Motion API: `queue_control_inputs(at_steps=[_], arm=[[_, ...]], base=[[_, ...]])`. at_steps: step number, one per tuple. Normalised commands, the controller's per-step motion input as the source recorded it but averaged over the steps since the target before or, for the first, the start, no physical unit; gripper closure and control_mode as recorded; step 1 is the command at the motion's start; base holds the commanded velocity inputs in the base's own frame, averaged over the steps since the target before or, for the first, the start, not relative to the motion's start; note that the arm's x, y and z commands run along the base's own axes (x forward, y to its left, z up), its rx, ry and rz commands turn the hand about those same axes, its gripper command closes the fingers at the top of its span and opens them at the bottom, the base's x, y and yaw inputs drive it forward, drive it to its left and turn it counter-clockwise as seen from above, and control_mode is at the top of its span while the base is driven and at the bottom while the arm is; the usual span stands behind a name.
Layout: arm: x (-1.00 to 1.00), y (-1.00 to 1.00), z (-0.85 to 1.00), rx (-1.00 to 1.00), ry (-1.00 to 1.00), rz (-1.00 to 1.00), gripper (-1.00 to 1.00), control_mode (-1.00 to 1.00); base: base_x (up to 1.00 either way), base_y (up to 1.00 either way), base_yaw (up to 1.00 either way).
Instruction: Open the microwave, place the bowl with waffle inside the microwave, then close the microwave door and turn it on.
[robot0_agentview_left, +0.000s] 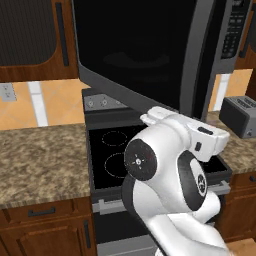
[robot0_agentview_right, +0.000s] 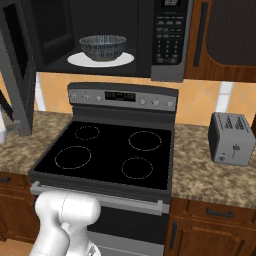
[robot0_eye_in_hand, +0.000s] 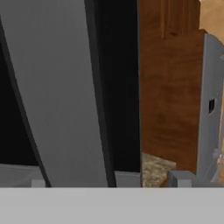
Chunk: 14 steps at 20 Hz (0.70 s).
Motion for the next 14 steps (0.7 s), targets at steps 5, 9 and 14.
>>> queue_control_inputs(at_steps=[5,9,14], arm=[[0.25,-0.69,0.10,0.21,0.01,0.13,-1.00,-1.00],[0.40,-0.37,0.04,0.00,0.07,0.03,-1.00,-1.00],[0.40,-0.21,0.07,0.00,0.00,0.09,-1.00,-1.00]], base=[[0.00,0.00,0.00],[0.00,0.00,0.00],[0.00,0.00,0.00]])
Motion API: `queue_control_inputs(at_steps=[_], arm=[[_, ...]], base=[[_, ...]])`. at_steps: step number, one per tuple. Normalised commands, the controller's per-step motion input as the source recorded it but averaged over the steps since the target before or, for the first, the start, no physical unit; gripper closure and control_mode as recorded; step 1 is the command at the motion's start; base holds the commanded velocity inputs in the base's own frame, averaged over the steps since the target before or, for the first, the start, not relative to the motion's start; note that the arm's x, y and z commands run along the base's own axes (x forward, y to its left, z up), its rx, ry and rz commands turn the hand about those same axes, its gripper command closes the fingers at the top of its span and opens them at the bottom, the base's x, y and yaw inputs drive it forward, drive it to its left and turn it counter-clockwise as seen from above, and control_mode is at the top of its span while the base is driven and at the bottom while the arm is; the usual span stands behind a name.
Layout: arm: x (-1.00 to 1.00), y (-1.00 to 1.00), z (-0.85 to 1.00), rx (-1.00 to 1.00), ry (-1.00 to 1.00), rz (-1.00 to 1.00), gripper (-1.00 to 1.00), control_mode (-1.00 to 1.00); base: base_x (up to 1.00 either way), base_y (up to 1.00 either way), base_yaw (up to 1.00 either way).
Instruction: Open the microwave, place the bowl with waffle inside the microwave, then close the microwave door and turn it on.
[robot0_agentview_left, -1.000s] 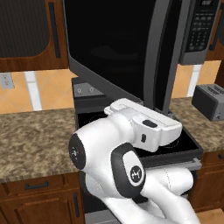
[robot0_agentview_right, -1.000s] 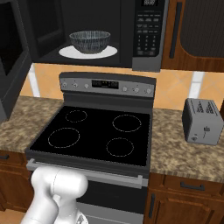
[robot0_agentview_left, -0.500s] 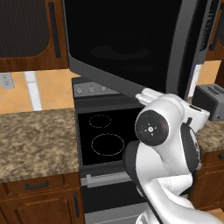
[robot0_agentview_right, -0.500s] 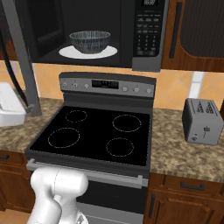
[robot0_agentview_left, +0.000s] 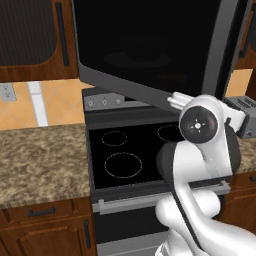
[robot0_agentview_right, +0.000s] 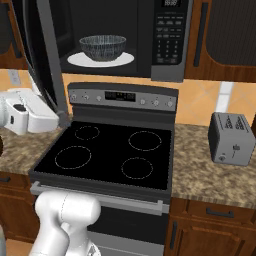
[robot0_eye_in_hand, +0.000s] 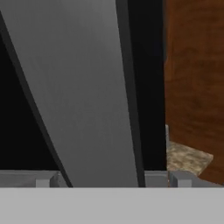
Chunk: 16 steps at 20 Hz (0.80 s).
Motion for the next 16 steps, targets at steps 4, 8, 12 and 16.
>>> queue_control_inputs(at_steps=[4,8,12,16], arm=[[0.50,-0.24,0.11,0.02,0.00,0.14,-1.00,-1.00],[0.52,-0.38,0.04,0.01,0.00,0.11,-1.00,-1.00],[0.51,-0.54,0.00,0.04,0.00,0.06,-1.00,-1.00],[0.70,-0.39,0.00,0.04,0.00,0.03,-1.00,-1.00]], base=[[0.00,0.00,0.00],[0.00,0.00,0.00],[0.00,0.00,0.00],[0.00,0.00,0.00]])
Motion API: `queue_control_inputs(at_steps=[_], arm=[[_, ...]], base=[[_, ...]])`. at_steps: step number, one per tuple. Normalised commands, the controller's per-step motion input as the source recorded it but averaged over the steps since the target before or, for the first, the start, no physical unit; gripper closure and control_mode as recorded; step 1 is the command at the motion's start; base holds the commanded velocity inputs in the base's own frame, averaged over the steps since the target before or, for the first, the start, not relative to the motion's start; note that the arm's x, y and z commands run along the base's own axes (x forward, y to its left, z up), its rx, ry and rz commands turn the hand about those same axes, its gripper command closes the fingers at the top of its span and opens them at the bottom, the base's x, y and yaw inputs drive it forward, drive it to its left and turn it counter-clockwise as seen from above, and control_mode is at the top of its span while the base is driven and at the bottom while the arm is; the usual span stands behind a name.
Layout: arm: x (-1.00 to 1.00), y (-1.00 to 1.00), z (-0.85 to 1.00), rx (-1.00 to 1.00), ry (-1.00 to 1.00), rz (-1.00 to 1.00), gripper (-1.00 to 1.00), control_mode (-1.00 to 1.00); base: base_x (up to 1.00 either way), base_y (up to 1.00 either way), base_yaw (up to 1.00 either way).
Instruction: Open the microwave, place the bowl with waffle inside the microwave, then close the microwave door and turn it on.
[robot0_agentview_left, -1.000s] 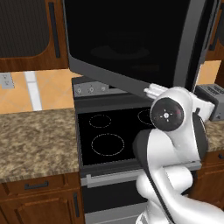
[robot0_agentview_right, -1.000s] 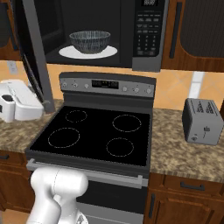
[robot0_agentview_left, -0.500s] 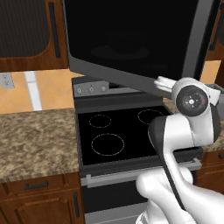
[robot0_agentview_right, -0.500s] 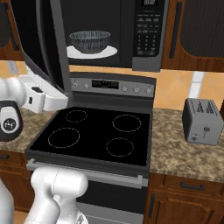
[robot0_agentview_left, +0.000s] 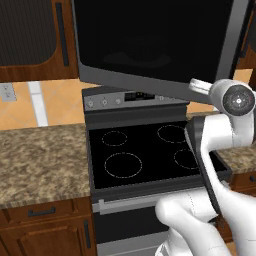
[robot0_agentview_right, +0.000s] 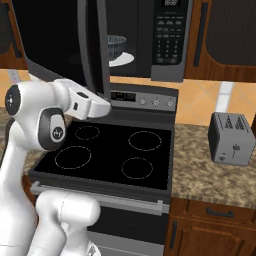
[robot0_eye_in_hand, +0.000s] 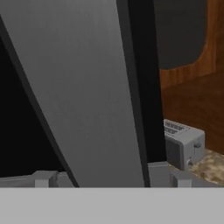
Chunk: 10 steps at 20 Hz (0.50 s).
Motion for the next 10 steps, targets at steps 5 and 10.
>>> queue_control_inputs(at_steps=[5,10], arm=[[0.89,-0.32,0.00,0.02,0.00,0.01,-1.00,-1.00],[0.99,-0.32,0.00,0.00,0.00,0.00,-1.00,-1.00]], base=[[0.00,0.00,0.00],[0.00,0.00,0.00]])
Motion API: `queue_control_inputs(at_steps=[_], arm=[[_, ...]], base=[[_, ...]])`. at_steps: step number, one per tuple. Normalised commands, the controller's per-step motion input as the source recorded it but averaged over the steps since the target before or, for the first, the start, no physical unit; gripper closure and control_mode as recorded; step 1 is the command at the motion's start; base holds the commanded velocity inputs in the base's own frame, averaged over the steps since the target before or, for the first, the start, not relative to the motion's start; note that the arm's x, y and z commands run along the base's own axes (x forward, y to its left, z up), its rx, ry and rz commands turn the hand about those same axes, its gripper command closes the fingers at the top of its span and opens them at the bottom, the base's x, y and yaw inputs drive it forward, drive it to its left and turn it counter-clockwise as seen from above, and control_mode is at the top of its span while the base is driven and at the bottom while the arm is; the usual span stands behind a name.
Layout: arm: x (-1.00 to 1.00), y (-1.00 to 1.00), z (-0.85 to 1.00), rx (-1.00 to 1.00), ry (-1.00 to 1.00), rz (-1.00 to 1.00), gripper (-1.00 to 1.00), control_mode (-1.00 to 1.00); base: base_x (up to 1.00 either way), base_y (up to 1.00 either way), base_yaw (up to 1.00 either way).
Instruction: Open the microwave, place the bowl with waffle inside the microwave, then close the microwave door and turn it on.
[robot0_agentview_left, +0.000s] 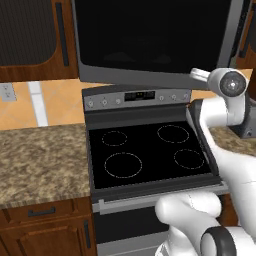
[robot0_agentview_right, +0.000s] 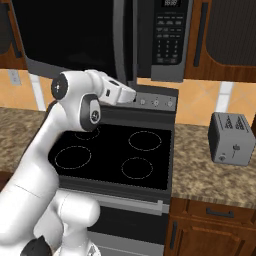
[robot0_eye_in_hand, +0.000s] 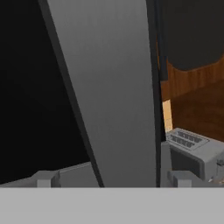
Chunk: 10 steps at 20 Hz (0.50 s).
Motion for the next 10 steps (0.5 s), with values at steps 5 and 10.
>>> queue_control_inputs(at_steps=[5,10], arm=[[0.87,-0.17,0.00,0.00,0.00,0.00,-1.00,-1.00],[0.80,-0.24,0.00,0.00,0.00,0.01,-1.00,-1.00]], base=[[0.00,0.00,0.00],[0.00,0.00,0.00]])
